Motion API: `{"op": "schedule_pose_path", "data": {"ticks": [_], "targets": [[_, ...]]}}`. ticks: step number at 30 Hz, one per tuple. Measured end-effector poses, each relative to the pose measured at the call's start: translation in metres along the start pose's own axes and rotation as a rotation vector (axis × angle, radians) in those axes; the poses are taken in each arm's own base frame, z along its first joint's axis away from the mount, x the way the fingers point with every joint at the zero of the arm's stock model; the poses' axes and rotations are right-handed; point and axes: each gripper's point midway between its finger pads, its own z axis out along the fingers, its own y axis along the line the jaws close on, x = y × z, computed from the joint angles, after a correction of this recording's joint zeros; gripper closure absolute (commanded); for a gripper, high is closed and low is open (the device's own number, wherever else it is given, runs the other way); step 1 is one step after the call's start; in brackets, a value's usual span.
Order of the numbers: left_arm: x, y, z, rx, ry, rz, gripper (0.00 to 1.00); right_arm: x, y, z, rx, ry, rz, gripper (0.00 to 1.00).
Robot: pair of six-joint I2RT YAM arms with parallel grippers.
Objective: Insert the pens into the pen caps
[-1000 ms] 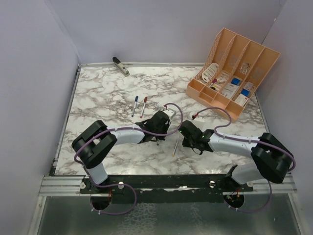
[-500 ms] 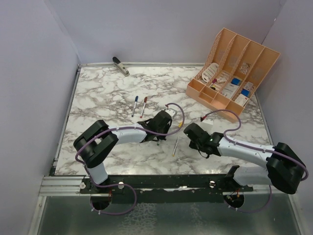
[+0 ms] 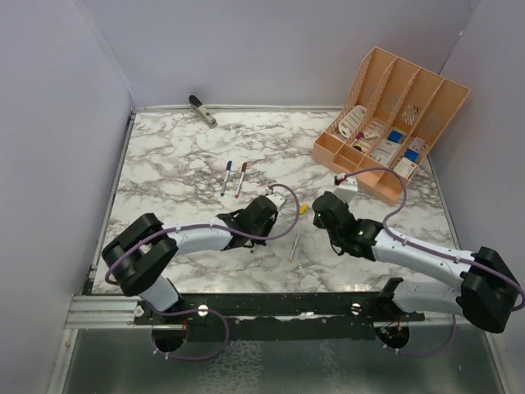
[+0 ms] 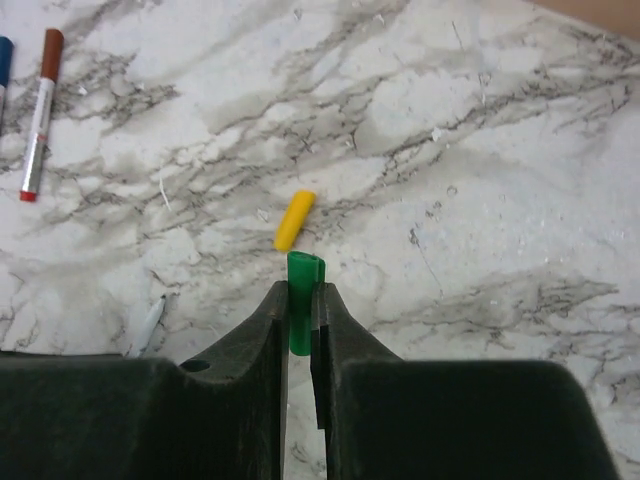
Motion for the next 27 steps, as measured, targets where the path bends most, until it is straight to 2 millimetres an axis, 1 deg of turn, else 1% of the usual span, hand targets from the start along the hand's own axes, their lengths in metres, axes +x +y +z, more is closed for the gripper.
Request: {"op": "schedule_pose_path", "data": {"ticks": [3, 6, 8, 11, 14, 18, 21, 25, 27], "targets": [[0.009, 0.007, -0.01, -0.011, -0.017, 0.008, 1.0, -0.017, 0.007, 0.002, -0.02, -0.072, -0.012, 0.99], [0.005, 0.01, -0.023, -0.005, -0.081, 0.017, 1.0, -0.035, 0.017, 0.001, -0.058, -0.139, -0.008, 0.99], [-0.007, 0.009, -0.031, 0.01, -0.154, 0.025, 1.0, -0.053, 0.025, -0.002, -0.098, -0.202, 0.017, 0.99], [-0.03, 0.007, -0.047, 0.039, -0.29, 0.039, 1.0, -0.073, 0.032, -0.006, -0.155, -0.285, 0.054, 0.99], [-0.049, 0.004, -0.062, 0.063, -0.419, 0.053, 1.0, -0.085, 0.039, -0.011, -0.223, -0.356, 0.072, 0.99], [-0.067, 0.0, -0.081, 0.103, -0.566, 0.064, 1.0, -0.096, 0.05, -0.018, -0.316, -0.427, 0.071, 0.99], [-0.08, -0.005, -0.094, 0.136, -0.646, 0.067, 1.0, -0.112, 0.065, -0.029, -0.41, -0.487, 0.075, 0.99], [-0.097, -0.017, -0.109, 0.201, -0.73, 0.065, 1.0, -0.131, 0.087, -0.05, -0.553, -0.559, 0.083, 0.99], [-0.102, -0.022, -0.114, 0.232, -0.761, 0.059, 1.0, -0.136, 0.096, -0.058, -0.612, -0.577, 0.083, 0.99]]}}
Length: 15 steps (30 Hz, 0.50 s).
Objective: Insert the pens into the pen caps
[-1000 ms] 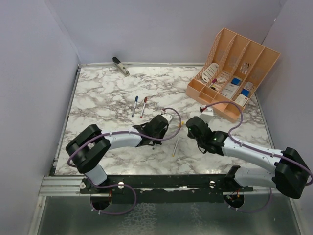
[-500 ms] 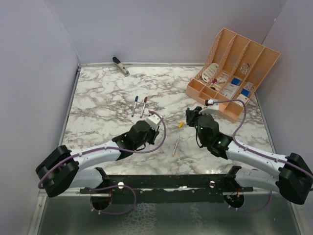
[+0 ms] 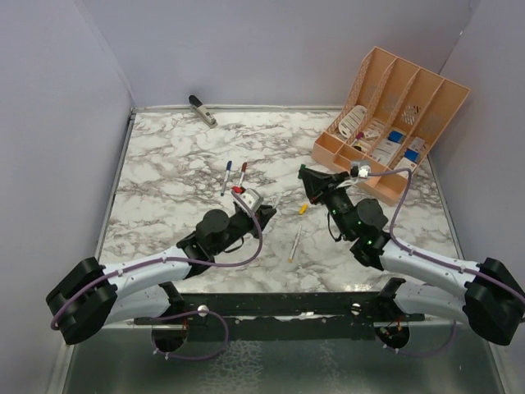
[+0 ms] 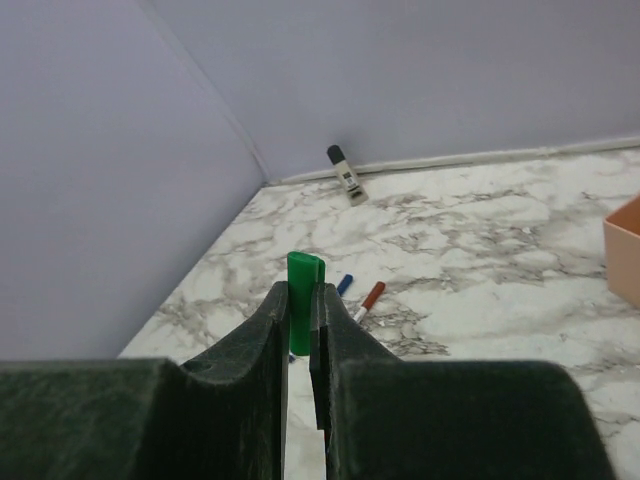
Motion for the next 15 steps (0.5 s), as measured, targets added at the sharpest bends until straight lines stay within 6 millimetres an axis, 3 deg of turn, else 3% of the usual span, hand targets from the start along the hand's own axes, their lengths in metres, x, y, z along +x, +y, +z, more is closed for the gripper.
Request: {"op": "schedule_pose_path", "data": {"ticks": [8, 15], "targets": [[-0.019, -0.017, -0.004, 0.092, -0.094, -0.025, 1.0, -0.019, 0.036, -0.004, -0.172, -0.018, 0.03, 0.99], [-0.039, -0.026, -0.005, 0.139, -0.174, -0.037, 1.0, -0.031, 0.052, -0.011, -0.263, -0.055, 0.066, 0.99]]}}
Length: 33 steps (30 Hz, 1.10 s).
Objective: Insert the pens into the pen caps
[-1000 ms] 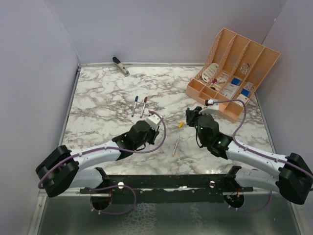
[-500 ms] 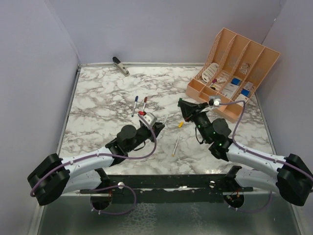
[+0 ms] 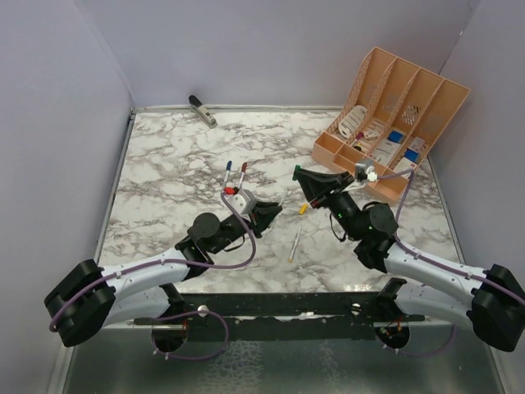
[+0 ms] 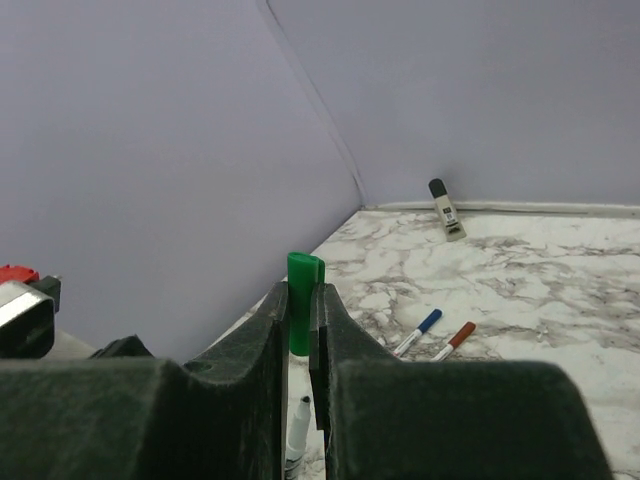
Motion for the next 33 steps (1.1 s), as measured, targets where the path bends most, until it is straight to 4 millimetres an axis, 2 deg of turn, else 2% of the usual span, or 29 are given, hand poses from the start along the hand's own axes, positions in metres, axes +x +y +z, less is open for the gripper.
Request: {"op": "schedule_pose_path", "data": {"ticks": [7, 14, 18, 27, 33], "targets": [[-0.018, -0.007, 0.002, 0.031, -0.07, -0.011, 1.0, 0.006, 0.006, -0.008, -0.059, -0.014, 0.006, 0.99], [-0.027, -0.012, 0.003, 0.055, -0.104, -0.023, 1.0, -0.004, 0.013, -0.008, -0.093, -0.055, 0.012, 0.99], [-0.027, -0.013, 0.003, 0.062, -0.108, -0.027, 1.0, -0.006, 0.014, -0.009, -0.103, -0.075, 0.014, 0.99], [-0.03, -0.014, 0.004, 0.063, -0.117, -0.029, 1.0, 0.007, 0.011, -0.01, -0.111, -0.058, 0.017, 0.99], [-0.029, -0.013, 0.006, 0.063, -0.114, -0.029, 1.0, 0.007, 0.012, -0.011, -0.116, -0.061, 0.021, 0.99]]}}
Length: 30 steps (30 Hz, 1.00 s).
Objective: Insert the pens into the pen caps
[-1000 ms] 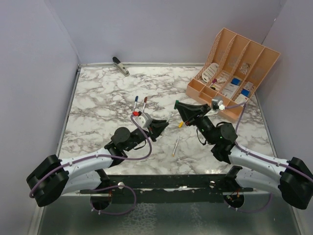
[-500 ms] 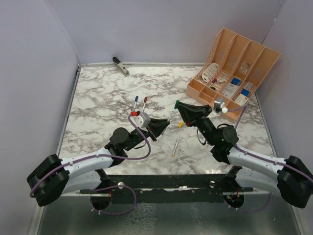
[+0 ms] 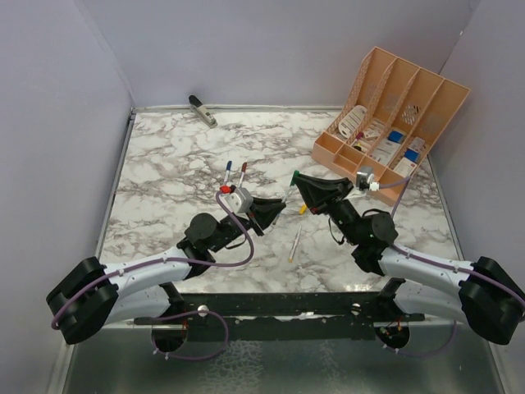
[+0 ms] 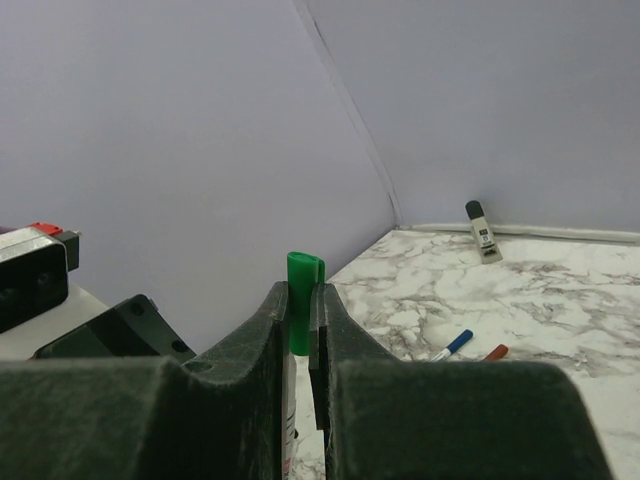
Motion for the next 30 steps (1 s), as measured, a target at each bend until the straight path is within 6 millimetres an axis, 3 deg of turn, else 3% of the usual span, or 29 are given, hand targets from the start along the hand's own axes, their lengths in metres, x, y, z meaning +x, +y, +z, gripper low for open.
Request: {"op": "schedule_pose_path", "data": {"ticks": [17, 30], "targets": [[0.0002, 0.0002, 0.0017, 0.0, 0.001, 0.0, 1.0, -0.0042, 0.003, 0.0006, -0.01, -0.016, 0.017, 0.99], [-0.0004, 0.0011, 0.0017, -0.005, -0.001, 0.001, 1.0, 0.0042, 0.0038, 0.0007, -0.017, 0.009, 0.044, 0.99]]}}
